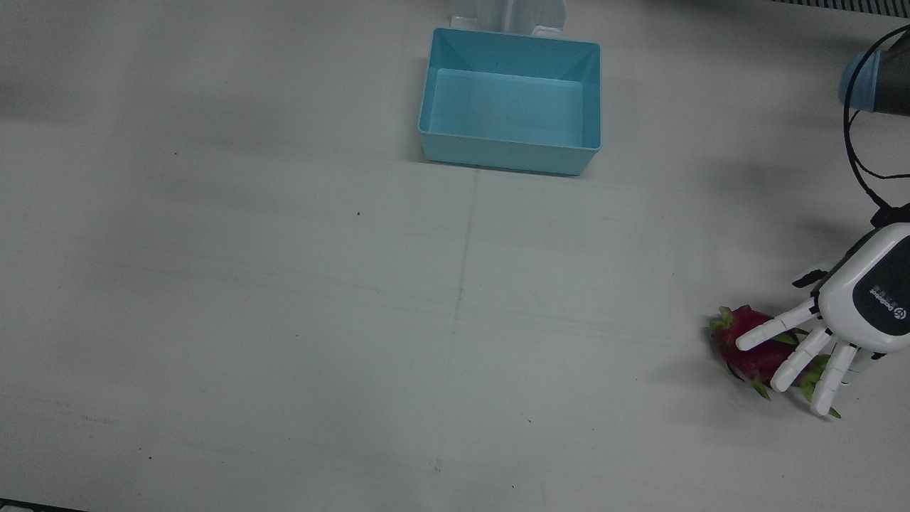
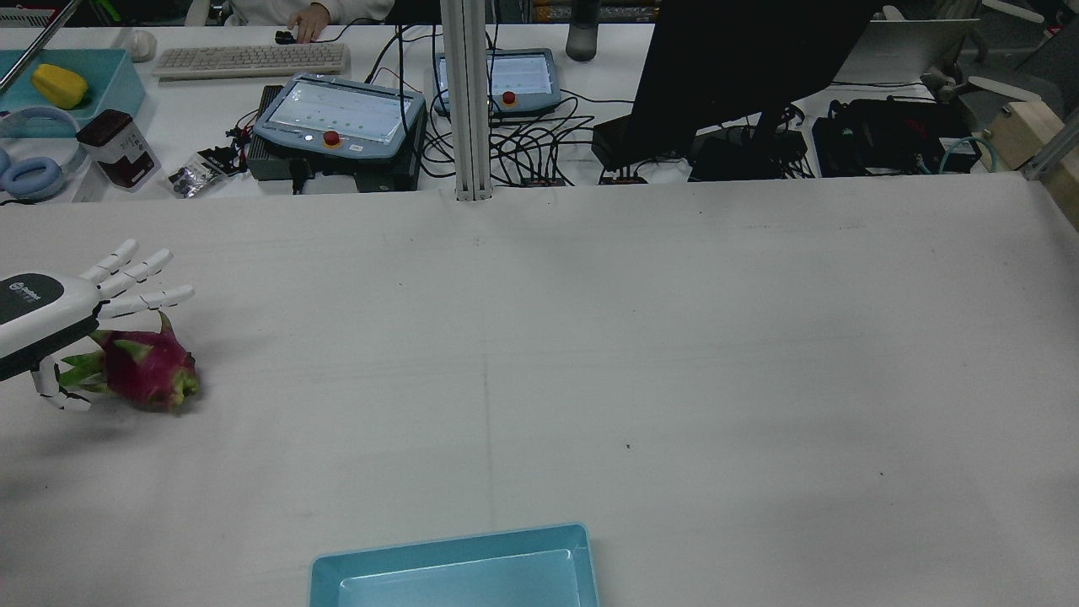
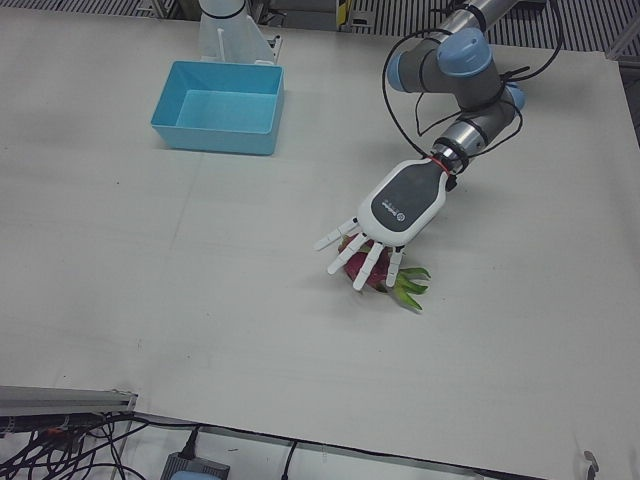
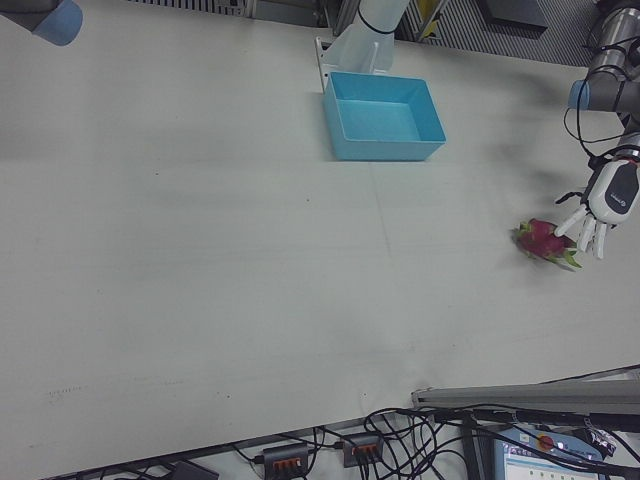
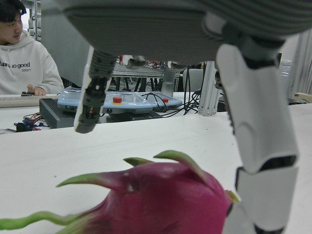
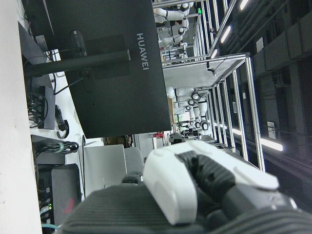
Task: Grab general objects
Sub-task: 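Reach the left hand down to the pink dragon fruit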
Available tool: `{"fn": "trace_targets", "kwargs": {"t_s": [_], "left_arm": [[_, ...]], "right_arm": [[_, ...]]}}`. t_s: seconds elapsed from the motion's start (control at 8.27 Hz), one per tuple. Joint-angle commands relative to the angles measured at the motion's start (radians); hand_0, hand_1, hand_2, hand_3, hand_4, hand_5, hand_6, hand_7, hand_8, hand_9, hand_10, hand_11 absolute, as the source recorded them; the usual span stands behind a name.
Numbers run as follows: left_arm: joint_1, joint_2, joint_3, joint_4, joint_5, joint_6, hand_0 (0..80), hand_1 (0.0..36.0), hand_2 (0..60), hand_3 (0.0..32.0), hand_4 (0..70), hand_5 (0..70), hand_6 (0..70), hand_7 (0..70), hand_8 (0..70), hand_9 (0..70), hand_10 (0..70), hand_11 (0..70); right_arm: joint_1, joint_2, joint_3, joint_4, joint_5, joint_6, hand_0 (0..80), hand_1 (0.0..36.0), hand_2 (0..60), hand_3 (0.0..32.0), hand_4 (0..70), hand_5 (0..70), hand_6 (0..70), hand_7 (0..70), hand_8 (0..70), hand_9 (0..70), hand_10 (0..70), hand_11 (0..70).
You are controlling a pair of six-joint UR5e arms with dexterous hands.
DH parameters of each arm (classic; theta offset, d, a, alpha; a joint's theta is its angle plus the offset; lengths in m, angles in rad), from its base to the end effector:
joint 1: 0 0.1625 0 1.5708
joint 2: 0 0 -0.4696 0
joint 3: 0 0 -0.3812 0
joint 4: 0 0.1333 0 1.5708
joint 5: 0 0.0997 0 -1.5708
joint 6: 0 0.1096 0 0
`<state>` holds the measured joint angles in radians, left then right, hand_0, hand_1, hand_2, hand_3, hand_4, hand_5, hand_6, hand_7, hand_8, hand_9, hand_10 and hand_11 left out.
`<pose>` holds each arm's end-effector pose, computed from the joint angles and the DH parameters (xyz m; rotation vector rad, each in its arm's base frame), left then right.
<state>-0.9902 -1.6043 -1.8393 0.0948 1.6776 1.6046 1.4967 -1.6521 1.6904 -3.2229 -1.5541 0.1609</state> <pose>0.1763 -0.4905 0.5936 0.8201 1.6199 -0.5914 0.1016 -0.4568 0.7203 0.2305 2.1107 -2.2137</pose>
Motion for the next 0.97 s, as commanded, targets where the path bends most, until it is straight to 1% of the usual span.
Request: {"fn": "trace_targets", "kwargs": {"t_s": [0.0,0.12,0.24,0.36,0.48,0.6,0.85], "left_arm": [[0.013,-0.037,0.104,-0.047,-0.045,0.005,49.6,15.8,1.8,32.0,0.0,0.0,0.0,0.0,0.0,0.0,0.0,0.0],[0.016,-0.036,0.106,-0.047,-0.044,0.006,49.8,16.0,1.7,32.0,0.0,0.0,0.0,0.0,0.0,0.0,0.0,0.0],[0.048,-0.034,0.115,-0.049,-0.048,0.018,49.2,15.2,1.3,32.0,0.0,0.0,0.0,0.0,0.0,0.0,0.0,0.0],[0.086,-0.034,0.130,-0.049,-0.094,0.049,48.8,14.8,1.6,32.0,0.0,0.0,0.0,0.0,0.0,0.0,0.0,0.0],[0.113,-0.035,0.138,-0.050,-0.116,0.049,49.2,15.3,1.9,32.0,0.0,0.0,0.0,0.0,0.0,0.0,0.0,0.0],[0.114,-0.039,0.138,-0.046,-0.116,0.049,49.9,15.8,1.8,32.0,0.0,0.0,0.0,0.0,0.0,0.0,0.0,0.0],[0.114,-0.039,0.146,-0.044,-0.116,0.055,49.0,14.6,1.2,32.0,0.0,0.0,0.0,0.0,0.0,0.0,0.0,0.0]], "right_arm": [[0.000,0.000,0.000,0.000,0.000,0.000,0.0,0.0,0.0,0.0,0.0,0.0,0.0,0.0,0.0,0.0,0.0,0.0],[0.000,0.000,0.000,0.000,-0.001,0.000,0.0,0.0,0.0,0.0,0.0,0.0,0.0,0.0,0.0,0.0,0.0,0.0],[0.000,0.000,0.000,0.000,0.000,0.000,0.0,0.0,0.0,0.0,0.0,0.0,0.0,0.0,0.0,0.0,0.0,0.0],[0.000,0.000,0.000,0.000,0.000,0.000,0.0,0.0,0.0,0.0,0.0,0.0,0.0,0.0,0.0,0.0,0.0,0.0],[0.000,0.000,0.000,0.000,0.000,-0.001,0.0,0.0,0.0,0.0,0.0,0.0,0.0,0.0,0.0,0.0,0.0,0.0],[0.000,0.000,0.000,0.000,0.000,-0.001,0.0,0.0,0.0,0.0,0.0,0.0,0.0,0.0,0.0,0.0,0.0,0.0],[0.000,0.000,0.000,0.000,0.000,0.000,0.0,0.0,0.0,0.0,0.0,0.0,0.0,0.0,0.0,0.0,0.0,0.0]]}}
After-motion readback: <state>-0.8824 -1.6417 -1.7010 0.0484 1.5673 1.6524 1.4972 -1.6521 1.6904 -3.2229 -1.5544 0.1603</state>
